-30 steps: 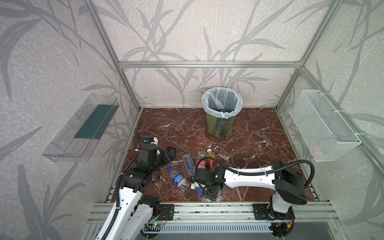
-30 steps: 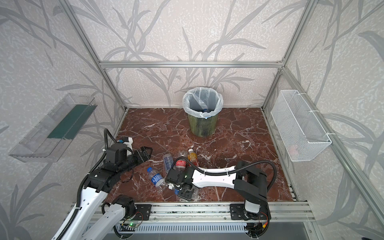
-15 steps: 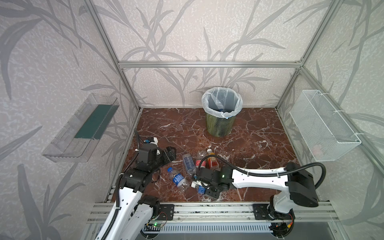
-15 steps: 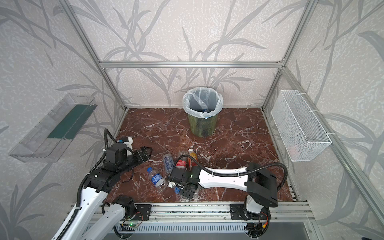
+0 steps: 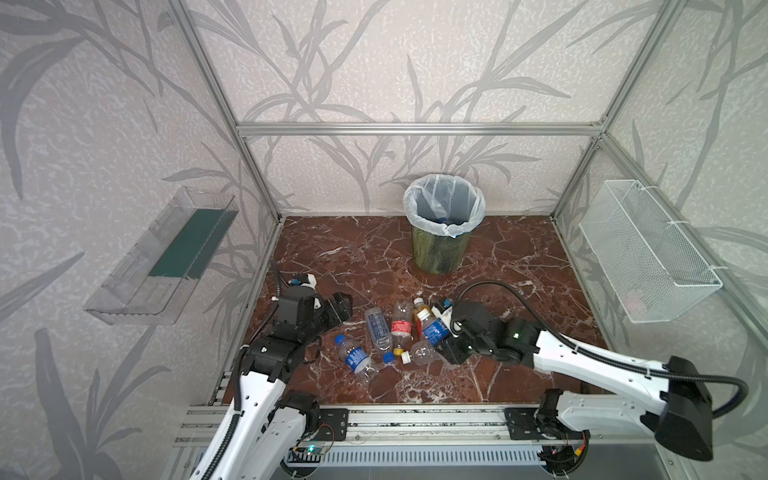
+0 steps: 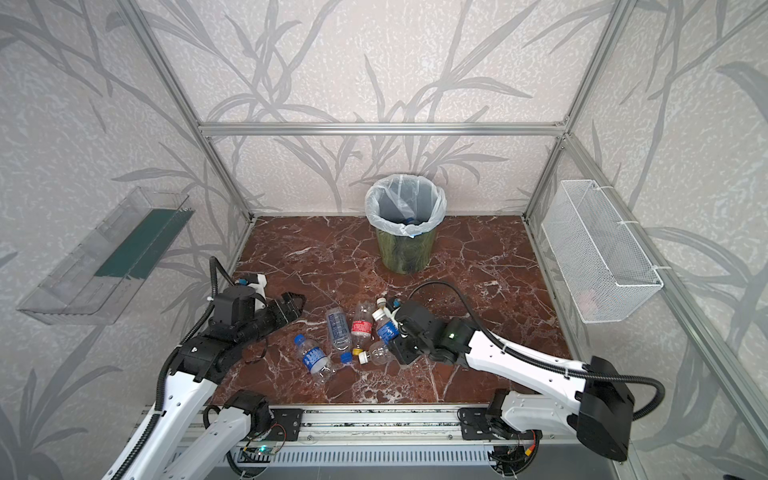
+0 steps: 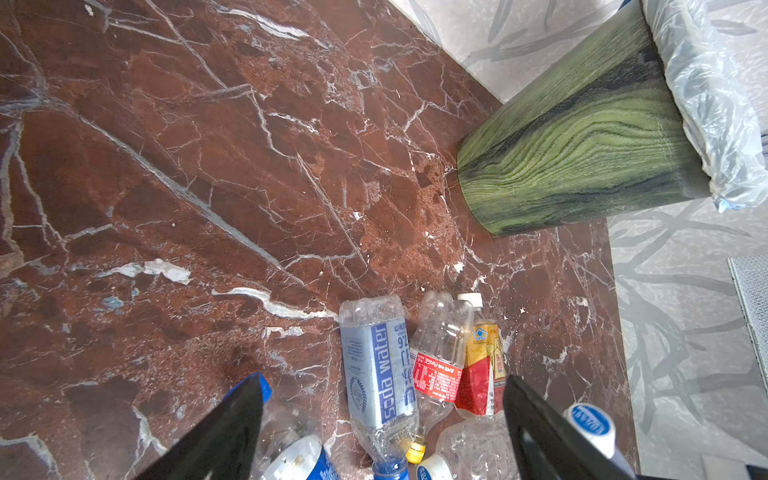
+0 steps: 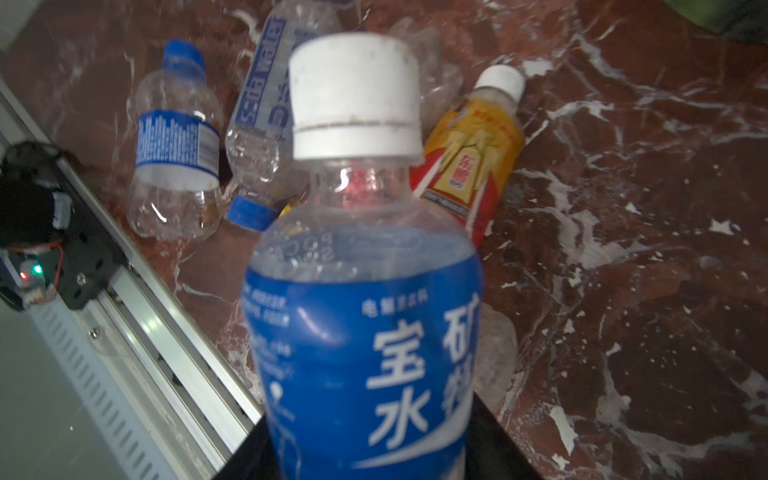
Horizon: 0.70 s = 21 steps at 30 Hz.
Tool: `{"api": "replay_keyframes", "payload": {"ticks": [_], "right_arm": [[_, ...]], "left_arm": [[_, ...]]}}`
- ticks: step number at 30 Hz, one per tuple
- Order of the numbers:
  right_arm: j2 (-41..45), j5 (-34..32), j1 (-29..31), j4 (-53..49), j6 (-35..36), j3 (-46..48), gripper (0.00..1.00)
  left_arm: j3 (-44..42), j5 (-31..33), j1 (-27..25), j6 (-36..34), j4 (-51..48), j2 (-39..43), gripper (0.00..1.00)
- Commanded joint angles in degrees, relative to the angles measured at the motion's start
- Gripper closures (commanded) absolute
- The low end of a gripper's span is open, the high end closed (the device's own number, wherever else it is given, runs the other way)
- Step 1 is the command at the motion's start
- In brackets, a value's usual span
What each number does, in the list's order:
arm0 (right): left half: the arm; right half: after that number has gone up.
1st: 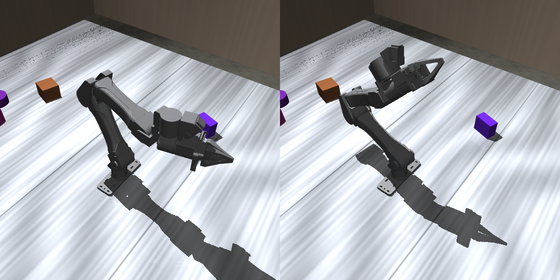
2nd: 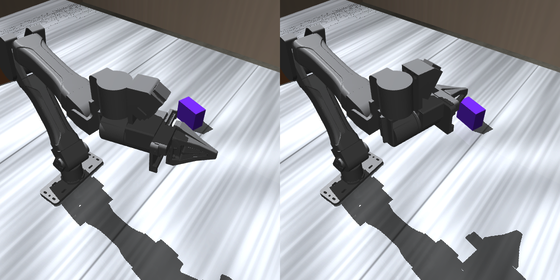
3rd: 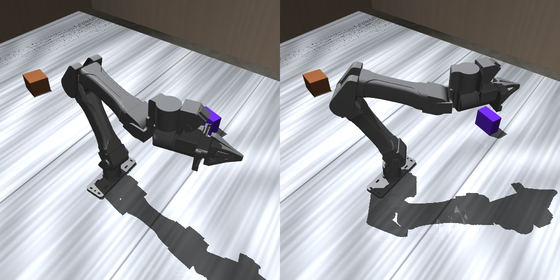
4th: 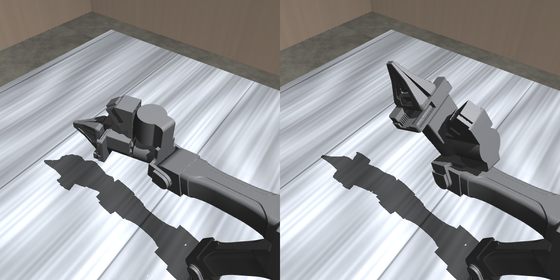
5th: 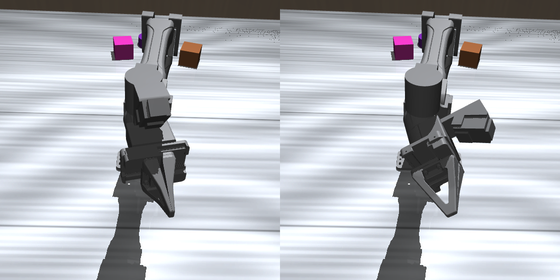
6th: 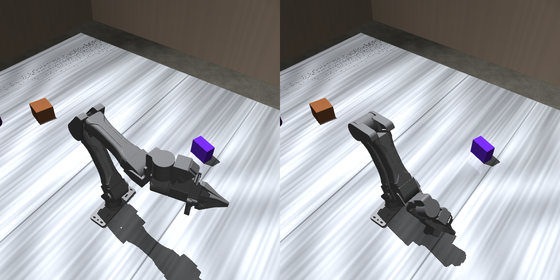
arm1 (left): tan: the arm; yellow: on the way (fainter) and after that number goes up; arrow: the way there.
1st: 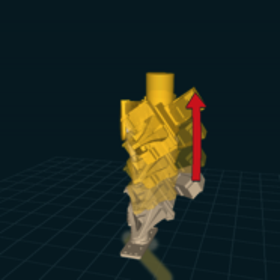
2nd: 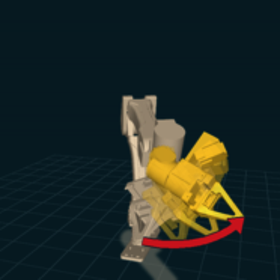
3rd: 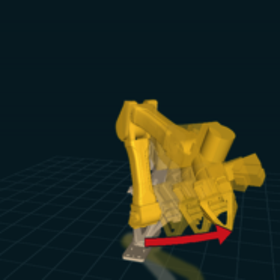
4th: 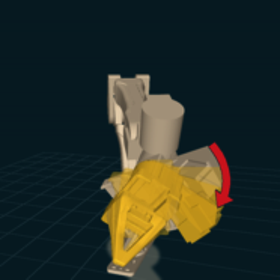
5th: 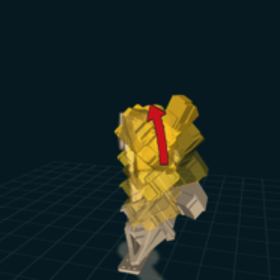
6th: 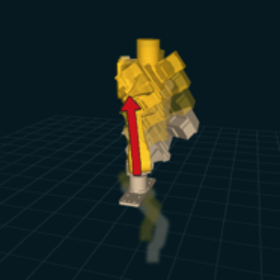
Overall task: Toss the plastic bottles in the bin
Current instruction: 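Lift the white-capped bottle with the right gripper and carry it toward the bin, then open the right gripper over the bin to drop the bottle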
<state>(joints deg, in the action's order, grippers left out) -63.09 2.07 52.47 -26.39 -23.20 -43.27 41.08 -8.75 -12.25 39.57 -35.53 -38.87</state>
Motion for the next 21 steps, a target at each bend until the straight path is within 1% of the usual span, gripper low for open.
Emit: {"api": "replay_keyframes", "payload": {"ticks": [1,3,5,9,12,14,16,18,20,21], "right_arm": [[7.6,2.7,-7.6,5.9,-11.0,5.4,0.50],[12.0,4.3,-11.9,6.8,-15.0,8.7,0.50],[15.9,5.7,-15.2,7.9,-17.3,11.1,0.50],[21.2,6.2,-18.2,9.4,-18.9,12.2,0.49],[21.6,5.5,-19.1,11.1,-18.1,9.0,0.49],[19.8,4.6,-19.8,12.5,-16.4,4.0,0.48],[15.2,4.1,-21.4,13.8,-13.9,-4.0,0.47],[6.9,4.0,-23.8,13.7,-9.8,-18.7,0.47],[-2.2,2.3,-25.5,13.0,-7.5,-32.9,0.45],[-7.5,1.4,-26.4,10.7,-6.7,-40.7,0.41]], "left_arm": [[-0.8,0.1,0.2,0.3,0.5,0.1,0.10],[-0.9,0.0,0.3,0.4,0.8,-0.1,0.10],[-0.9,-0.2,0.3,0.4,1.1,-0.4,0.10],[-0.7,-0.3,0.4,0.4,1.4,-0.9,0.10],[-0.5,-0.5,0.3,0.4,1.6,-1.7,0.10],[0.1,-0.8,0.4,0.4,1.9,-2.3,0.10],[1.1,-1.1,0.4,0.6,2.0,-3.1,0.10],[2.5,-1.5,0.4,0.7,2.1,-4.0,0.10],[4.2,-1.9,0.4,0.8,2.0,-4.9,0.10],[5.1,-2.0,0.4,0.8,1.8,-5.4,0.10]]}}
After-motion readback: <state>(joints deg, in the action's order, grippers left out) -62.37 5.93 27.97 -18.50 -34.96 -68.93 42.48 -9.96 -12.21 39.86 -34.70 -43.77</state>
